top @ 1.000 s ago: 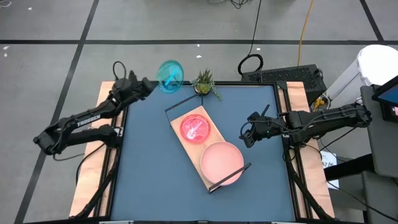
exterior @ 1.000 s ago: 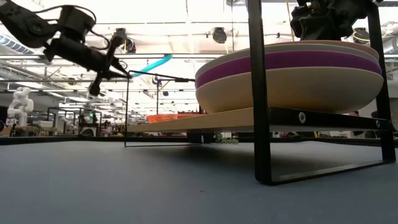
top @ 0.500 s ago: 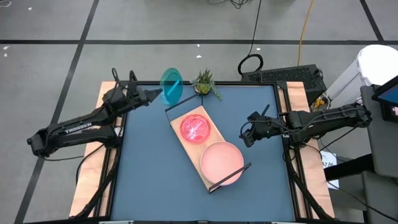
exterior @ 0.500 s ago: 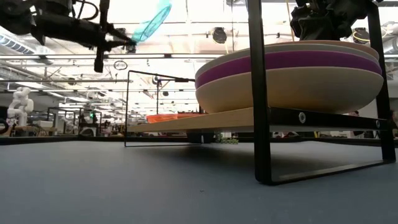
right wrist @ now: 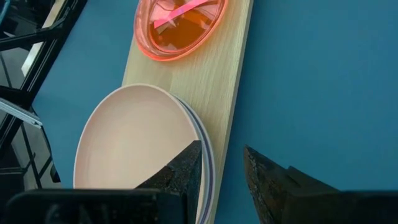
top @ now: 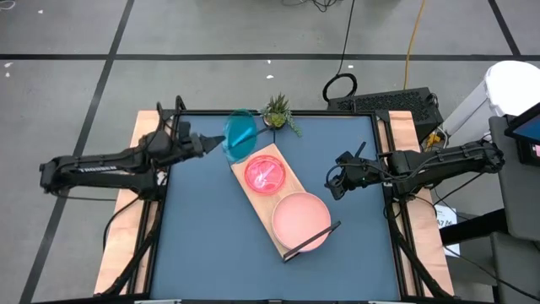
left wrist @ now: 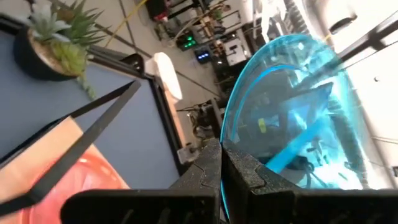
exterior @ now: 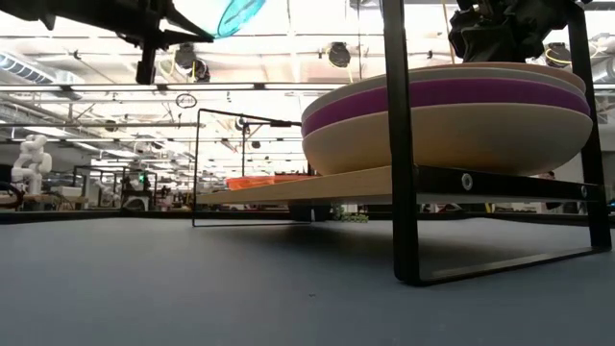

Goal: Place and stack plates onto a shelf
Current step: Stack the small blue plate on the small pink plate on the shelf, then return to Home Position

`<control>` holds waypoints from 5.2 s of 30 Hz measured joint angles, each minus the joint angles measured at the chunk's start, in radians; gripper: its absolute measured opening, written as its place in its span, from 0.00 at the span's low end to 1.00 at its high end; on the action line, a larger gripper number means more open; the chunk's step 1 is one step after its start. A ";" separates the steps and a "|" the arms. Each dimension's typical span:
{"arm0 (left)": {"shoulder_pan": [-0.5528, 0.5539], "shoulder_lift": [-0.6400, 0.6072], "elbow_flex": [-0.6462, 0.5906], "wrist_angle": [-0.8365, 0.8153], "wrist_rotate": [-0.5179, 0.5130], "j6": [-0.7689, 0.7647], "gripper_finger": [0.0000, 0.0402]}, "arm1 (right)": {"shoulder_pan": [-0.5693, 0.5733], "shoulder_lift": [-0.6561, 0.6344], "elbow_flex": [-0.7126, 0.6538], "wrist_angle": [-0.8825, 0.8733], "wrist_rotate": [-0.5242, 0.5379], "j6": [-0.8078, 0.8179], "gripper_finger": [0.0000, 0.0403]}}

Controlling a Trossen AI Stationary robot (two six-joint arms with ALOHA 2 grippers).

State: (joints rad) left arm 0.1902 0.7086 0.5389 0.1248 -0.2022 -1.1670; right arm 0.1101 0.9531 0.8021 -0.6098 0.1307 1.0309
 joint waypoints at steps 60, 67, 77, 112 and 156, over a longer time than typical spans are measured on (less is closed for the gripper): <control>-0.335 0.677 0.008 0.014 -0.417 -0.442 0.01 | 0.003 0.000 0.000 0.000 -0.005 -0.034 0.25; -0.335 0.722 0.008 0.052 -0.418 -0.408 0.01 | 0.003 0.000 0.000 0.000 -0.005 -0.034 0.25; -0.331 0.732 0.008 0.053 -0.424 -0.408 0.01 | 0.003 0.000 0.000 0.000 -0.005 -0.048 0.25; -0.423 0.631 0.009 0.179 -0.371 -0.033 0.20 | 0.003 0.000 0.000 0.016 -0.005 -0.113 0.25; -0.445 0.352 0.009 0.244 -0.295 0.837 0.01 | 0.003 -0.114 0.000 0.253 -0.110 -1.204 0.00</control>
State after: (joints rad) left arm -0.2547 1.0606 0.5479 0.3692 -0.4969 -0.3302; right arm 0.1127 0.8392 0.8017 -0.3565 0.0209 -0.1731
